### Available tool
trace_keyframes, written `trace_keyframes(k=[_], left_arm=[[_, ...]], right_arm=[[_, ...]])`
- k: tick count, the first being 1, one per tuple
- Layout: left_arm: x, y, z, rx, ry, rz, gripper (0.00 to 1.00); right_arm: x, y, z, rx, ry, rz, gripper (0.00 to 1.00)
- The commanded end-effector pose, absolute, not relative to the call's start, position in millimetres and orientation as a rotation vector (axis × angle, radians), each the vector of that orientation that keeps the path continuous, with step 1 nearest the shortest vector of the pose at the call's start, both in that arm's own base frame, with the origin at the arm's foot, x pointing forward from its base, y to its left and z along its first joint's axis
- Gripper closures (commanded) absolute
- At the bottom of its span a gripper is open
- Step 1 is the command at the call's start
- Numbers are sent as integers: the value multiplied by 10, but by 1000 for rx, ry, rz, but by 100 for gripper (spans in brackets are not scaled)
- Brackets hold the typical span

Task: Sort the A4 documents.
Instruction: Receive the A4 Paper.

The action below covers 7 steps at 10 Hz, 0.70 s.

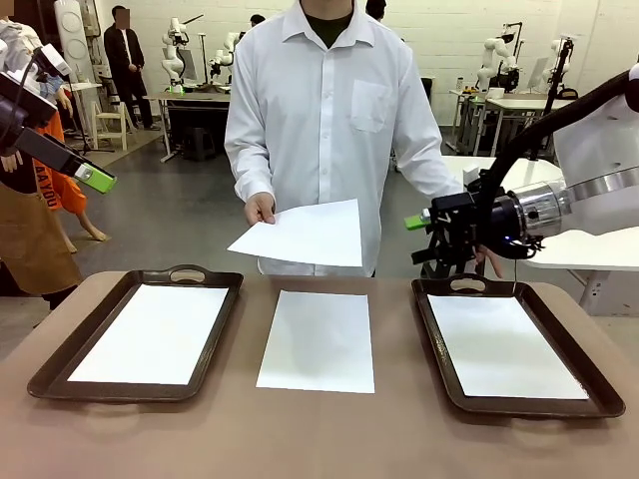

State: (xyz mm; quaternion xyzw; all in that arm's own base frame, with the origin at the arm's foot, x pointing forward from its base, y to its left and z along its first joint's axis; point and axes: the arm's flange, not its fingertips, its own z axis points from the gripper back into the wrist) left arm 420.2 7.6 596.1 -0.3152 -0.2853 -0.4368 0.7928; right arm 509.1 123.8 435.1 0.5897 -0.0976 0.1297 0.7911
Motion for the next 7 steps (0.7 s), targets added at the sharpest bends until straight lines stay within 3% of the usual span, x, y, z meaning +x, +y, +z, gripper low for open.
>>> trace_keyframes(k=[1, 7], left_arm=[[4192, 75, 5968, -674, -612, -944, 0], [4192, 75, 5968, -674, -612, -944, 0]], right_arm=[[5226, 1433, 4376, 1364, -164, 196, 0], [5482, 1982, 4053, 1374, -56, 142, 0]])
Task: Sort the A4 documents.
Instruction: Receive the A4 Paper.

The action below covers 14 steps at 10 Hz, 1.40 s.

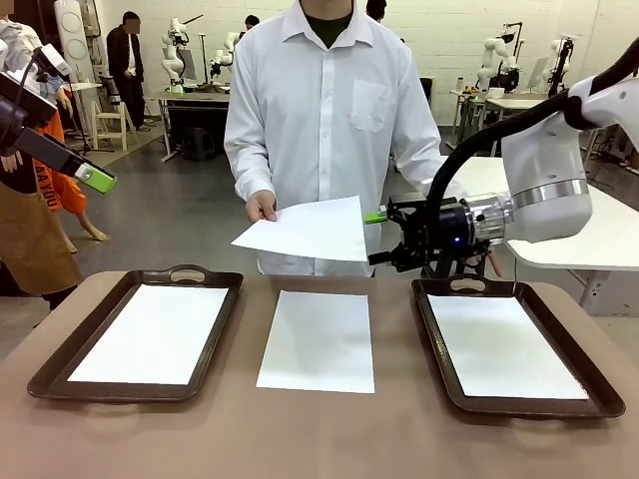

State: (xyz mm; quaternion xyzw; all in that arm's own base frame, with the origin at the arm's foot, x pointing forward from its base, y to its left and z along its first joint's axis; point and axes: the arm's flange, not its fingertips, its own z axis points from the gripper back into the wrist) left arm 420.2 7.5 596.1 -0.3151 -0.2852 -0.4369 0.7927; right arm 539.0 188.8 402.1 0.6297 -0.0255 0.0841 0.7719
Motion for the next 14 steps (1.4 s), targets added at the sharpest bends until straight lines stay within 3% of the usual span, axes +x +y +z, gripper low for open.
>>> trace_keyframes(k=[1, 7, 8, 9, 10, 11, 12, 13, 14], left_arm=[[4192, 75, 5968, -674, -612, -944, 0], [4192, 75, 5968, -674, -612, -944, 0], [4192, 75, 5968, -674, -612, -944, 0], [4192, 75, 5968, -674, -612, -944, 0], [4192, 75, 5968, -674, -612, -944, 0], [4192, 75, 5968, -674, -612, -944, 0], [4192, 75, 5968, -674, -612, -944, 0], [4192, 75, 5968, -674, -612, -944, 0], [4192, 75, 5968, -674, -612, -944, 0]], right_arm=[[5519, 2050, 4020, 1396, -49, 133, 0], [5747, 2211, 3850, 1418, -27, 63, 0], [5733, 2226, 3845, 1423, -31, 68, 3], [5717, 2242, 3849, 1426, -27, 68, 18], [5711, 2256, 3858, 1433, -26, 61, 22], [5713, 2271, 3866, 1442, -28, 57, 36], [5712, 2278, 3869, 1446, -29, 52, 21], [5707, 2280, 3869, 1453, -28, 46, 54], [5696, 2280, 3858, 1439, -40, 50, 40]])
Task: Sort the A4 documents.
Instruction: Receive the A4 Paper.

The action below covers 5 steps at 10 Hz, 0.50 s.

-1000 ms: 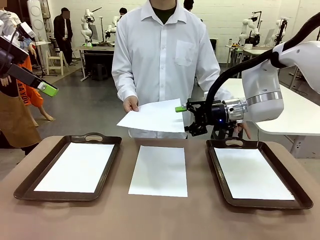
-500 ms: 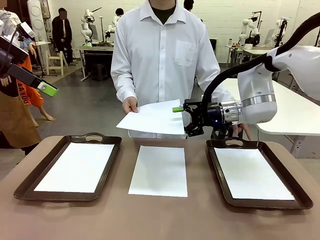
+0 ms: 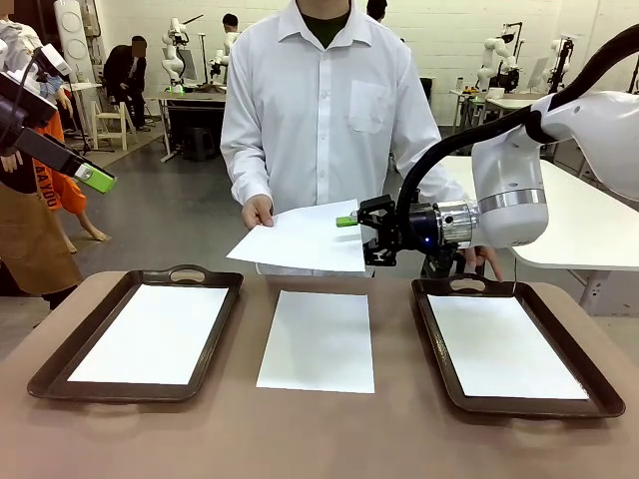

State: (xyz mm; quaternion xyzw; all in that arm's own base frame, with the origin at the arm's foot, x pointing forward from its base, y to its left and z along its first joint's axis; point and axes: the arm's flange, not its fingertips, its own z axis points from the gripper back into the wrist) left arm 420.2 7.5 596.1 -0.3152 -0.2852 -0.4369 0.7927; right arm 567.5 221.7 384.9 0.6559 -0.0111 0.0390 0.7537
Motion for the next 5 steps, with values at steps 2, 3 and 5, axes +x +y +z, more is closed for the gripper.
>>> trace_keyframes(k=[2, 3, 5], left_arm=[[4192, 75, 5968, -674, -612, -944, 0], [4192, 75, 5968, -674, -612, -944, 0], [4192, 75, 5968, -674, -612, -944, 0]], right_arm=[[5673, 2303, 3840, 1445, -31, 41, 51], [5659, 2309, 3830, 1443, -29, 37, 91], [5663, 2306, 3808, 1449, -22, 17, 100]])
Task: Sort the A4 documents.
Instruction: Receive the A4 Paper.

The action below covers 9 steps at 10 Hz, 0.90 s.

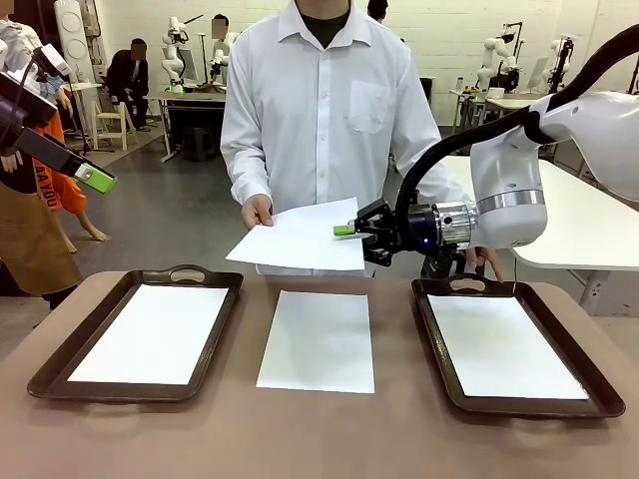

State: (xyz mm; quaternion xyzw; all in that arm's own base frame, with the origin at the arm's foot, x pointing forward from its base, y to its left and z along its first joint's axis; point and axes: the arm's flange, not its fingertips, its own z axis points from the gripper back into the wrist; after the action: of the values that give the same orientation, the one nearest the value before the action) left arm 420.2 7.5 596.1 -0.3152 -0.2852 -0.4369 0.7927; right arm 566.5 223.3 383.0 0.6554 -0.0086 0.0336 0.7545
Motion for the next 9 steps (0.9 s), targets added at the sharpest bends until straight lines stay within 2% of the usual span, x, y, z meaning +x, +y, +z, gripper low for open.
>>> trace_keyframes(k=[1, 2, 7, 9], left_arm=[[4192, 75, 5968, -674, -612, -944, 0], [4192, 75, 5968, -674, -612, -944, 0], [4192, 75, 5968, -674, -612, -944, 0], [4192, 75, 5968, -674, -612, -944, 0]], right_arm=[[5664, 2298, 3797, 1452, -16, 12, 88], [5659, 2294, 3791, 1456, -12, 9, 100], [5658, 2277, 3816, 1502, 28, 37, 100], [5661, 2233, 3812, 1451, -4, 30, 100]])
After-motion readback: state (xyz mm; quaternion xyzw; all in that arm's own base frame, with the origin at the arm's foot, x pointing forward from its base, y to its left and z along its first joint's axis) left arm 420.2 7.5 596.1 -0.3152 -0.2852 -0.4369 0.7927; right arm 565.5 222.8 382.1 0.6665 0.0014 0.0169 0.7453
